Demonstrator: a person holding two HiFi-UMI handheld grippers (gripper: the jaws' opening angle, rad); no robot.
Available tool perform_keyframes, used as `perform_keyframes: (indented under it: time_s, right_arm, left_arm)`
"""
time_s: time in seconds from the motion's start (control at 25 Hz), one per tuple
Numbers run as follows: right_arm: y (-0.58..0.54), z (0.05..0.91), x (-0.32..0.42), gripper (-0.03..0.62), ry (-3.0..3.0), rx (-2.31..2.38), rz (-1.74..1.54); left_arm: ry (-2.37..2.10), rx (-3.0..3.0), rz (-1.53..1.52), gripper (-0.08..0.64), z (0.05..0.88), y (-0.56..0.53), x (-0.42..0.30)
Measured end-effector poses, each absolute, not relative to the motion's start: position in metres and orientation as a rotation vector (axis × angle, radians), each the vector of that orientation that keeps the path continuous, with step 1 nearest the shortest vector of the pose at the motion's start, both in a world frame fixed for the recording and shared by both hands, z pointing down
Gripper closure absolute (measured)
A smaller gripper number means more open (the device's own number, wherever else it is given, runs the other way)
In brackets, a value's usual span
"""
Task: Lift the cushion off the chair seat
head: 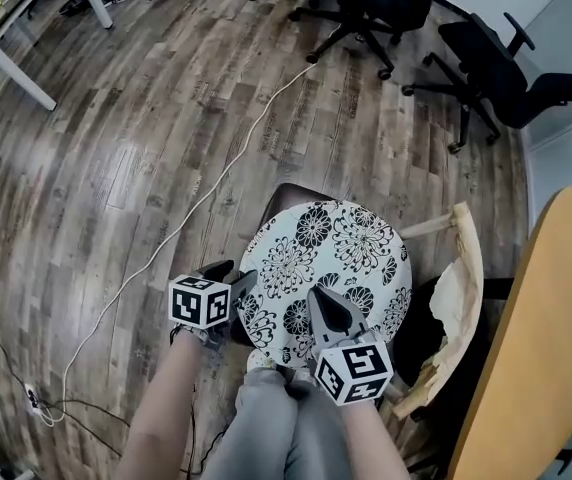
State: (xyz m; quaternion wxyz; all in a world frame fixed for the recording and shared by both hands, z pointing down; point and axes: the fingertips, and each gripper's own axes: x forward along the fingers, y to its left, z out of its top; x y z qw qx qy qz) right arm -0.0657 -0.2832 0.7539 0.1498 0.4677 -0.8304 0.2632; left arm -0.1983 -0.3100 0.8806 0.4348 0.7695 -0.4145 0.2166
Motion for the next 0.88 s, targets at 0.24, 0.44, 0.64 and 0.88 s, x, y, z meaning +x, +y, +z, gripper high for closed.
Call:
perform_keyframes:
  time_s: [0.24, 0.44, 0.64, 0.88]
  right_arm:
    - [-0.278, 0.761, -0.064, 0.566, -2.373, 1.331, 0.764]
    - [-0.271, 0.76, -0.062, 0.566, -2.376, 1.303, 0.76]
    - [-0.264, 0.75, -0.064, 0.566, -2.378, 1.292, 0.771]
    - [-0.264, 0.732, -0.058, 0.566, -2.388, 1.308, 0.77]
  left_arm:
    - [-0.971, 1.921, 0.606, 0.356, 0.897, -0.311, -0.191]
    - [-0.914, 1.909, 0.619, 0.505, 0.896, -0.308, -0.18]
    - [-0.948, 2.006, 0.728, 0.543, 0.878, -0.305, -0.174]
    - [-0.99, 2.017, 0.69, 0.546, 0.851, -0.303, -0.168]
